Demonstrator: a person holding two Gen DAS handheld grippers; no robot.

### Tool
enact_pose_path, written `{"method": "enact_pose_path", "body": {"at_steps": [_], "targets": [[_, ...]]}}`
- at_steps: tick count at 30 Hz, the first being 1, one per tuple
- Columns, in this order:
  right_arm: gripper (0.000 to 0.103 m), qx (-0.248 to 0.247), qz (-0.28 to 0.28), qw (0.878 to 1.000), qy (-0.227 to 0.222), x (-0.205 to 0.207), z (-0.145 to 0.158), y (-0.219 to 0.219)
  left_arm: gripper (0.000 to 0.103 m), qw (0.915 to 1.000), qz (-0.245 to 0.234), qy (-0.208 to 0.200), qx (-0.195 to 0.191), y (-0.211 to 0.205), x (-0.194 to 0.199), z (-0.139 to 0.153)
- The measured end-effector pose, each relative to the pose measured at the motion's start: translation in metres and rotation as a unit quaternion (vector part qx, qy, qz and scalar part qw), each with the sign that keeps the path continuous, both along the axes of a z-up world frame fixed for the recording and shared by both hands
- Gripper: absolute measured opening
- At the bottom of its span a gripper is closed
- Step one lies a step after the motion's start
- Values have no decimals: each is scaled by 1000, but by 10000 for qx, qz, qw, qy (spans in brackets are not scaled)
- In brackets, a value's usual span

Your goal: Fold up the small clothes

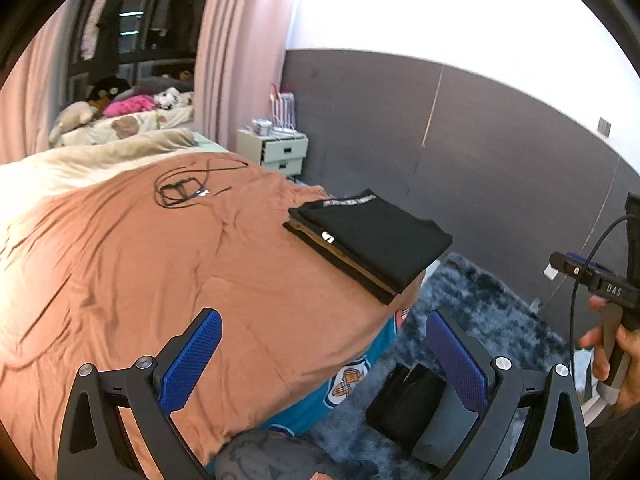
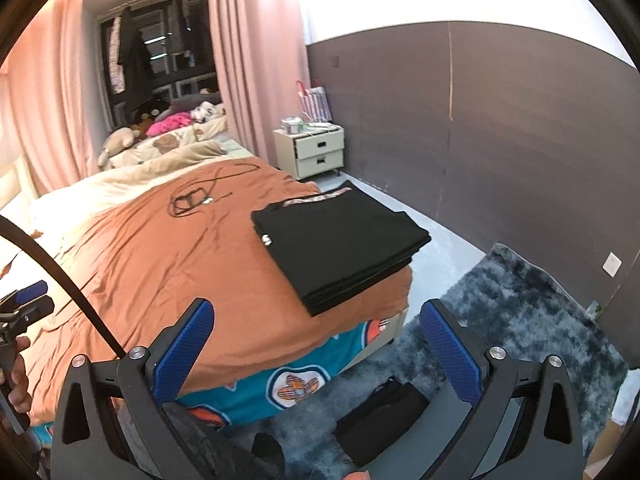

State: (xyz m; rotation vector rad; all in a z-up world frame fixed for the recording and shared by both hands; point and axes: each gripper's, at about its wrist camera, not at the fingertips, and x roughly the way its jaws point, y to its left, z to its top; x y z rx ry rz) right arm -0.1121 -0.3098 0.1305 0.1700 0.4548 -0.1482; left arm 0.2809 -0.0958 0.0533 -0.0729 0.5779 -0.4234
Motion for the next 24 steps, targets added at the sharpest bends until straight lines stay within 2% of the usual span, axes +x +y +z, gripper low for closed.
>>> {"method": "enact_pose_path", "body": {"at_steps": [11, 15, 24], "targets": [[103, -94, 413, 9981, -442, -75, -28, 40, 103, 9980, 389, -494, -9, 37, -97, -12], [103, -165, 473, 9978, -441, -96, -40, 49, 103, 9965, 549, -632, 12, 49, -131, -14], [103, -154, 791, 9944, -690, -138, -53, 59, 103, 9918, 893, -911, 56, 74, -187, -11]]}}
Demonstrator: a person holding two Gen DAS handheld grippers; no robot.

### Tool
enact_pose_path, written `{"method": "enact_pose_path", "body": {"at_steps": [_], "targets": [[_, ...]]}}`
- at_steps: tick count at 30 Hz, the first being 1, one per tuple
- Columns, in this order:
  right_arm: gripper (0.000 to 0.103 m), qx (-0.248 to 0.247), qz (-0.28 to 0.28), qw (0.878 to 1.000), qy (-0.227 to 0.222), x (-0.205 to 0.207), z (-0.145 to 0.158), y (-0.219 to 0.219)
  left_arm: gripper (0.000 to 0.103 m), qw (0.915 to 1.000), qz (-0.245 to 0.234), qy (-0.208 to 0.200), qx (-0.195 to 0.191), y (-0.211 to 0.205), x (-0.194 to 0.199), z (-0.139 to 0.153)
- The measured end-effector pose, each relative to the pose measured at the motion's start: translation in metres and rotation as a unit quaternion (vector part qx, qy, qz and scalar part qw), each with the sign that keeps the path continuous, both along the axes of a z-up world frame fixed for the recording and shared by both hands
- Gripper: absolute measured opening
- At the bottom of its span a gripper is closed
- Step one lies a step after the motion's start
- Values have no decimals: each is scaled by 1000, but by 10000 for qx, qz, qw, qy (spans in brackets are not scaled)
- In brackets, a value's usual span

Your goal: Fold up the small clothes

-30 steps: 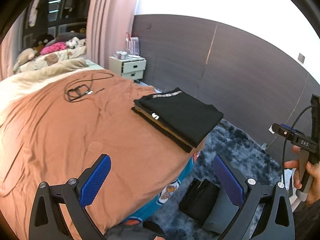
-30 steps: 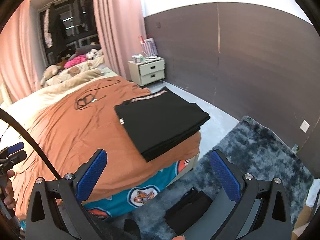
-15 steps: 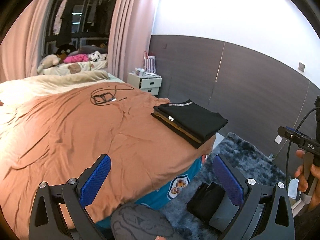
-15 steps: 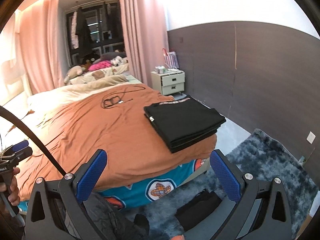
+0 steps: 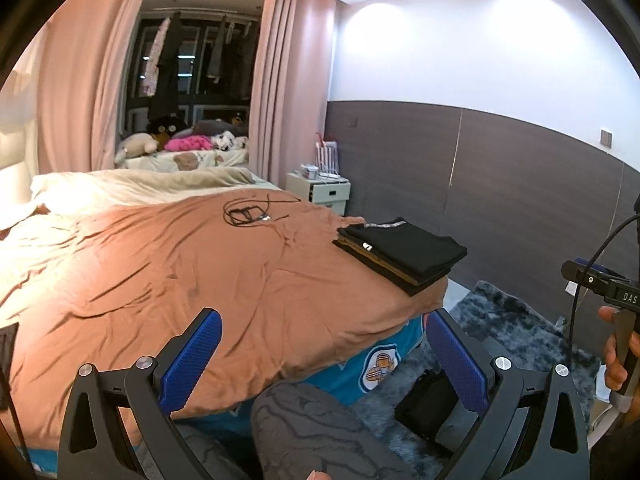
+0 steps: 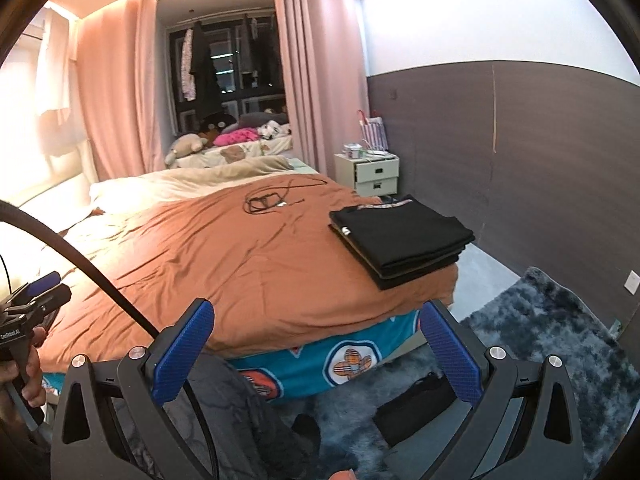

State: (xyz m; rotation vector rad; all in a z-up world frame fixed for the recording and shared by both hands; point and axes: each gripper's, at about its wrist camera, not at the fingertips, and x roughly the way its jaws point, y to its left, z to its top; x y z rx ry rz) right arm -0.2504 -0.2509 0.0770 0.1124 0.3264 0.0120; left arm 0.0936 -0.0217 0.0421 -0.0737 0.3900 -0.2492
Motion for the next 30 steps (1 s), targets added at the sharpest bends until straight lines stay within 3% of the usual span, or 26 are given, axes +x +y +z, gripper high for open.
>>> {"method": "enact_pose_path", "body": {"at_steps": [14, 21, 30], "targets": [[103, -53, 302, 9988, -376, -42, -27, 4, 103, 9984, 473, -211, -242, 40, -67, 2], [103, -30, 401, 9979, -509, -47, -39, -1, 103, 9968, 690, -407, -63, 49, -91, 8], [103, -62, 561, 9975, -430, -32, -50, 8, 103, 9959, 771, -430, 193, 50, -94, 8]]}}
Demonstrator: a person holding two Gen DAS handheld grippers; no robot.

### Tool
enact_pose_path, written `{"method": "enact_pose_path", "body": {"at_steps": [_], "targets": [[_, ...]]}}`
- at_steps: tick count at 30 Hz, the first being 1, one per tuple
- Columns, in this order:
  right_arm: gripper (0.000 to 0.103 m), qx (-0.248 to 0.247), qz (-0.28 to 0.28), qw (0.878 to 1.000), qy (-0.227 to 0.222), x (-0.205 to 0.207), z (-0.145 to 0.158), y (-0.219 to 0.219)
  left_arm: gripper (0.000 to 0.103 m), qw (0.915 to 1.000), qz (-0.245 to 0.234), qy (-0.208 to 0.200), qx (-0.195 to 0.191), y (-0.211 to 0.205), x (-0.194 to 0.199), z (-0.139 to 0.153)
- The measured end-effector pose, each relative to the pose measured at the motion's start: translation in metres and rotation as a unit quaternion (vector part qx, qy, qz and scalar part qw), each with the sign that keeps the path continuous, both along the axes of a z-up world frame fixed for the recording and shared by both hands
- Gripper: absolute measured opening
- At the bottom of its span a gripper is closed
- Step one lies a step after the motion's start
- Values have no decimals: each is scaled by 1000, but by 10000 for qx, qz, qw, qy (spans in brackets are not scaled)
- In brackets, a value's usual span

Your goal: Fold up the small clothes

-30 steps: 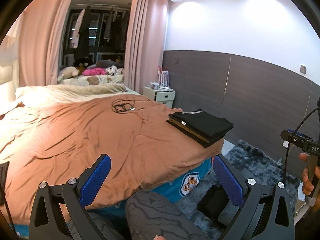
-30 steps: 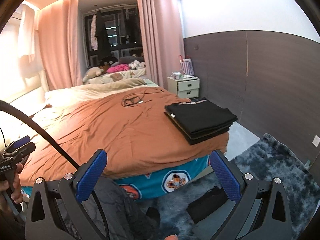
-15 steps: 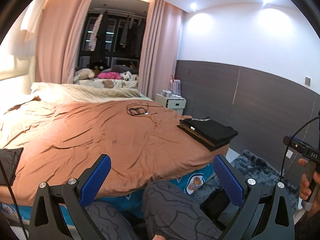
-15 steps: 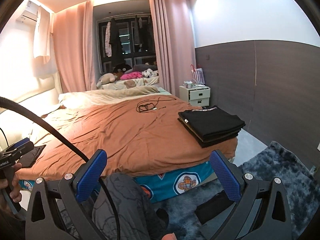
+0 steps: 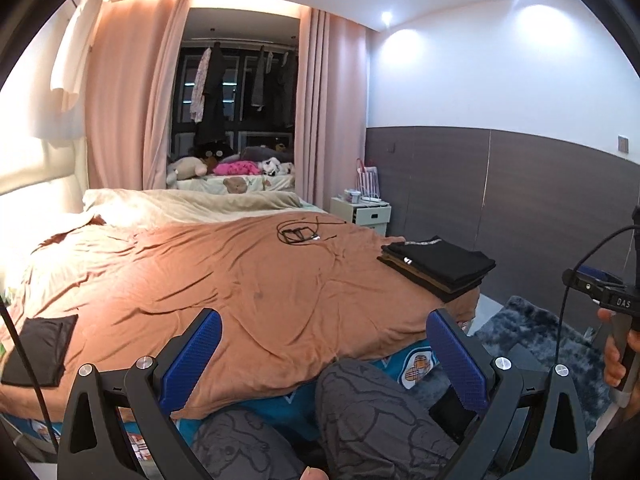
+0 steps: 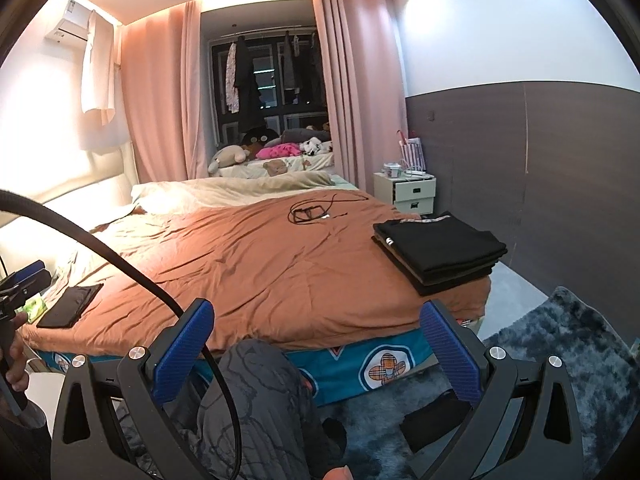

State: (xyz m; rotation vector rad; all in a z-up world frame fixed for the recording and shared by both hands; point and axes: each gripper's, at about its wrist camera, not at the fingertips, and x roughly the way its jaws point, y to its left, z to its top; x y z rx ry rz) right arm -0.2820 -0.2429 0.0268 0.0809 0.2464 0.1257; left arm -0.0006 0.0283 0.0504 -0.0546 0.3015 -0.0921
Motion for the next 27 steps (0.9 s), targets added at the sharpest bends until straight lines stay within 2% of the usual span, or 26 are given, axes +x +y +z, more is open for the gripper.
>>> {"method": "enact_pose_path", "body": {"at_steps": [7, 27], "targets": [[103, 16, 4, 10000, 47, 9, 3, 7, 103, 9999, 47, 115, -90, 10, 6, -5], [103, -136, -65, 9998, 103, -1, 4, 27, 103, 9997, 92, 230, -69, 15, 9, -7]]}}
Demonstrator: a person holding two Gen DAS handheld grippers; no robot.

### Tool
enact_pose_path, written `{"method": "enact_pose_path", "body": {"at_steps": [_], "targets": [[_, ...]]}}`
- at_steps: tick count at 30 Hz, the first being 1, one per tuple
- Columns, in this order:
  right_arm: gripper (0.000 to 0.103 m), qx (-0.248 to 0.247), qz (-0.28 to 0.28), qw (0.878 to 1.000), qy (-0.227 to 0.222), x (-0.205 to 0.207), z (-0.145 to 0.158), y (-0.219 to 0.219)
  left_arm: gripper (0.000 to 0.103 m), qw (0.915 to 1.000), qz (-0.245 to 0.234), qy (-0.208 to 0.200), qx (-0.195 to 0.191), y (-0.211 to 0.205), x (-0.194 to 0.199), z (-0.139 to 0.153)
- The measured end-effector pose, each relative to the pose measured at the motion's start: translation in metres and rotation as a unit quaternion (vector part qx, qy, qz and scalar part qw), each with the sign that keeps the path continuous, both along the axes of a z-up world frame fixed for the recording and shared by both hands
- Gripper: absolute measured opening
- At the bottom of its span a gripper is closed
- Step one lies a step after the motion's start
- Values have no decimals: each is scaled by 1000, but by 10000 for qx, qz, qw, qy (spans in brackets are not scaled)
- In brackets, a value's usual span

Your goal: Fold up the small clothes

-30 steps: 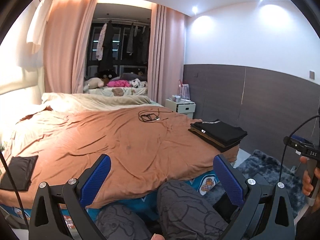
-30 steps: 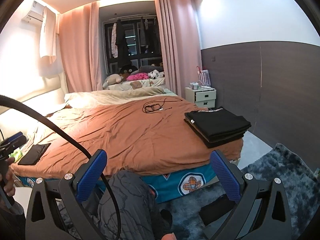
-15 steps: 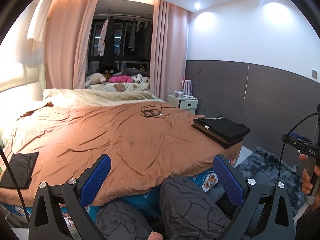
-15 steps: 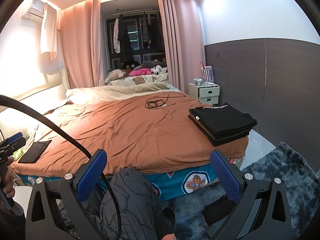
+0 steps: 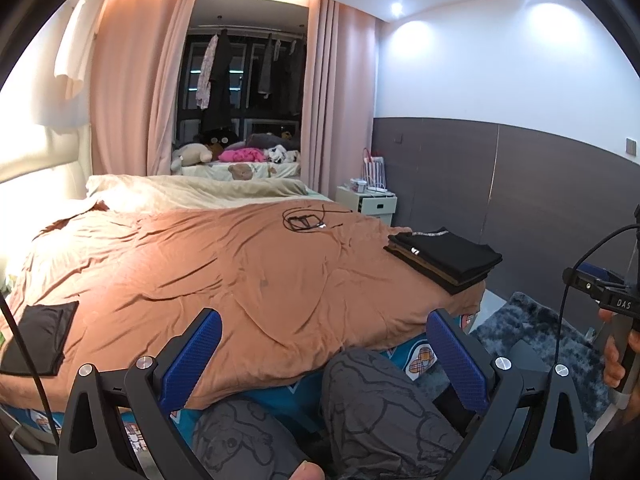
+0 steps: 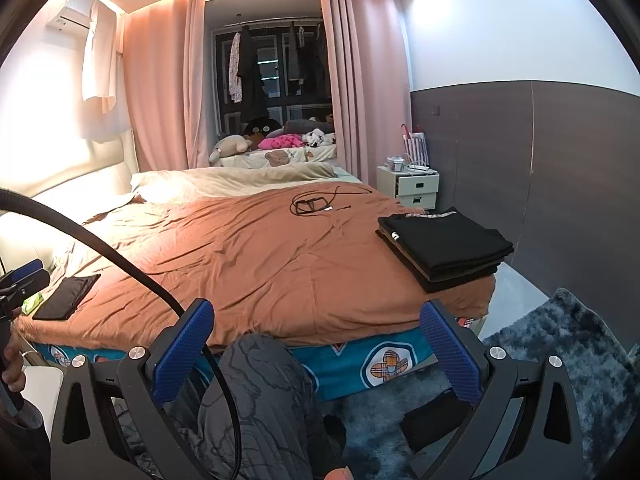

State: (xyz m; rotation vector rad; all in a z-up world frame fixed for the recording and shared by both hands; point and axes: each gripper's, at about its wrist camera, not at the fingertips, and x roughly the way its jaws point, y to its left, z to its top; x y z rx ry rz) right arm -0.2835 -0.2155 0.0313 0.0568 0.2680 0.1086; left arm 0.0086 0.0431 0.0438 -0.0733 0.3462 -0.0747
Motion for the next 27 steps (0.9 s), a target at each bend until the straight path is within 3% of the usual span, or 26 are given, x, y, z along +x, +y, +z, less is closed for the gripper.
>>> {"method": "enact_pose_path", "body": {"at_steps": [27], "targets": [[103, -25, -16, 10000, -9, -5, 2, 1, 103, 10000, 13, 7, 10, 1, 1, 0]]}}
